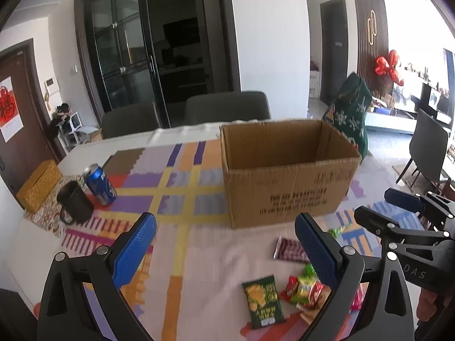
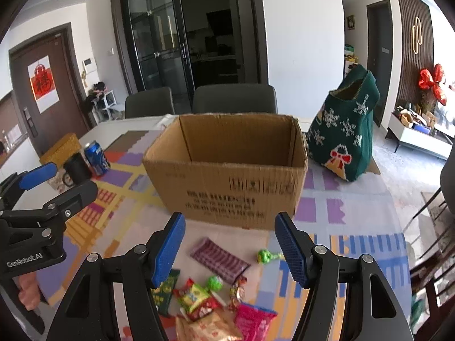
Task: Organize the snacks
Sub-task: 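Move both tools back toward the snack pile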
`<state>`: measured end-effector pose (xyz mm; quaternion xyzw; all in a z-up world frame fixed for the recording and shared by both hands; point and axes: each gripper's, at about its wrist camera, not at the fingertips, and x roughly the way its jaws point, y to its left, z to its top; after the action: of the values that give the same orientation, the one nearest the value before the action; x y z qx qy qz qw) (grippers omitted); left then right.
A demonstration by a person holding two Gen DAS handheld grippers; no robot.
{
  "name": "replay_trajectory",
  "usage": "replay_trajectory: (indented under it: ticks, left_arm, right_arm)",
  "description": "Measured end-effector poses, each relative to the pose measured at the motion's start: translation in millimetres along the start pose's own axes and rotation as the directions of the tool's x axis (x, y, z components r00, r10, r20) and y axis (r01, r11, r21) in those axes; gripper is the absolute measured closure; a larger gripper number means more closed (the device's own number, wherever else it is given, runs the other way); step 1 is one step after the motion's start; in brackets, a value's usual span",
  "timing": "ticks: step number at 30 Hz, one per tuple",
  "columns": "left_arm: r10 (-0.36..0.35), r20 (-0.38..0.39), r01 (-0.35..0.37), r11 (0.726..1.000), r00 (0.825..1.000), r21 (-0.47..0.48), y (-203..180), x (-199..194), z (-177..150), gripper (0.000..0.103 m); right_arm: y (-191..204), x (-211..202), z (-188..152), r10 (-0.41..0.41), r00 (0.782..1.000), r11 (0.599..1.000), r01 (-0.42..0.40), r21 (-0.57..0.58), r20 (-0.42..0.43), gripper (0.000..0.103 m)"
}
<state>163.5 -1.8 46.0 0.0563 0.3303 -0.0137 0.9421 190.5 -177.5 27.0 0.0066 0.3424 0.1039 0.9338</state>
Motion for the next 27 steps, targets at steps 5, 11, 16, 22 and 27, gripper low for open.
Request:
replay_trajectory:
  ticks: [5,11,16,22,27]
  left_arm:
    - [-0.008,-0.054,0.007,1.0,0.999,-0.021,-0.8,2.5,-22.5,0.003]
    - [-0.013,-0.123,0.009,0.999,0.992,-0.032,-3.8,12.8,-46.5,0.004]
    - [-0.019,-0.196,0.014,1.0,0.98,-0.026,-9.7,28.6,-66.6,0.004]
    - [-0.054,-0.298,0.042,0.998,0.953,-0.044,-13.2,52.8,-89.4,0.009]
    - [-0.062,-0.366,0.047,0.998,0.928,-0.049,-18.3,72.5,-103.3,0.017]
  right_arm:
    - [2.4,-0.3,-18.9,0.004,0.999,1.0,-0.004,-0.002,-0.034,0.037]
    - [3.4,7.2,-44.2,0.008,0.995,1.0,-0.008,0.004,-0.1,0.037]
    - [1.2,17.0,-64.9,0.007,0.987,1.0,-0.005,0.013,-0.163,0.037]
    - [-5.1,34.4,-85.5,0.015,0.971,0.999,-0.006,0.041,-0.237,0.037]
    - [-7.1,46.3,-95.2,-0.002,0.963,0.999,0.012,0.036,-0.269,0.037]
